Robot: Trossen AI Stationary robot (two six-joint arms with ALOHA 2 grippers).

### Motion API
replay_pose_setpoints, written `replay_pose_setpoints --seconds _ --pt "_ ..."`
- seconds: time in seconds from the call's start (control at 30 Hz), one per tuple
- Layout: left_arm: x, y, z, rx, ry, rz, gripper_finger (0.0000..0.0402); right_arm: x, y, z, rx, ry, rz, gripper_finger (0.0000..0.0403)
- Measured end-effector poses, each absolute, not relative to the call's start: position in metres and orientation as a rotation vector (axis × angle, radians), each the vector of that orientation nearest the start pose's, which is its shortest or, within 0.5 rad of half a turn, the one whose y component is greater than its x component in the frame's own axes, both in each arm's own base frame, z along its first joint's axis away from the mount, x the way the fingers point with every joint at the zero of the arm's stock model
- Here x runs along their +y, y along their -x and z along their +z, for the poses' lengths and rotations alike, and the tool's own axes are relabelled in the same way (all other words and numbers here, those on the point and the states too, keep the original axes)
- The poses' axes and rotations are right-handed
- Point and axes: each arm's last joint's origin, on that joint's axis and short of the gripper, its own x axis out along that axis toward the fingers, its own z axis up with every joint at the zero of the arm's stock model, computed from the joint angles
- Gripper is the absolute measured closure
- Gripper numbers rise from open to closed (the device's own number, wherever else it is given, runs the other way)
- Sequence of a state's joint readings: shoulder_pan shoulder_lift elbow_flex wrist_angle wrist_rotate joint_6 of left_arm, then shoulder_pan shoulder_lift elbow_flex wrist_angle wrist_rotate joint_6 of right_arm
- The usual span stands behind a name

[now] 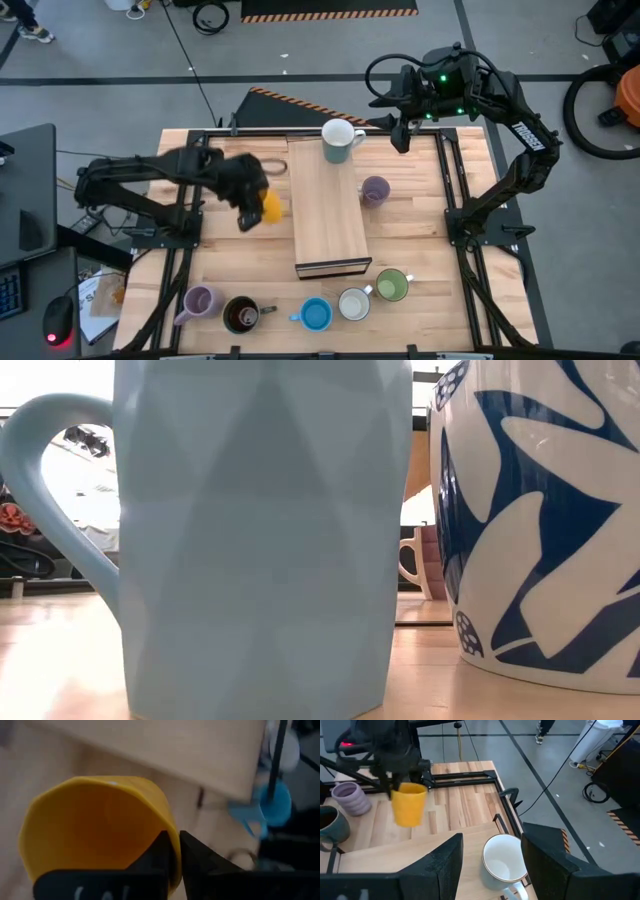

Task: Place coffee mugs
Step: Put the yellow mug on the shelf

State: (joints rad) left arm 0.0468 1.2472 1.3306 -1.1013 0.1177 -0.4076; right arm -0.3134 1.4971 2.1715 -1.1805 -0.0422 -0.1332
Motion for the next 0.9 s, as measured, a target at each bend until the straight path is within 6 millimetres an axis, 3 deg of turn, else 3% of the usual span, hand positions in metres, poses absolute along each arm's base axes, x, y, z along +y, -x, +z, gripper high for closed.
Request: replay_pose_setpoints --seconds 0.13,0.3,0.6,0.9 --pt "0.026 -0.226 0.375 0.93 0.418 0.221 0.0371 -0.073 -0.228 0.52 0.515 0.033 -0.233 0.0196" --pt "0.05 -0.238 0.386 0.887 0.355 0.302 0.0372 -0.073 -0.228 0.52 0.516 0.034 -0.242 0.0196" --pt "0.093 -0.275 0.374 0.906 0.258 0.366 0.0372 -0.073 -0.228 0.52 0.512 -0.001 -0.259 0.0196" --pt "0.118 -0.311 0.363 0.973 0.13 0.351 0.037 -0.073 -0.228 0.52 0.507 -0.024 -0.275 0.0196"
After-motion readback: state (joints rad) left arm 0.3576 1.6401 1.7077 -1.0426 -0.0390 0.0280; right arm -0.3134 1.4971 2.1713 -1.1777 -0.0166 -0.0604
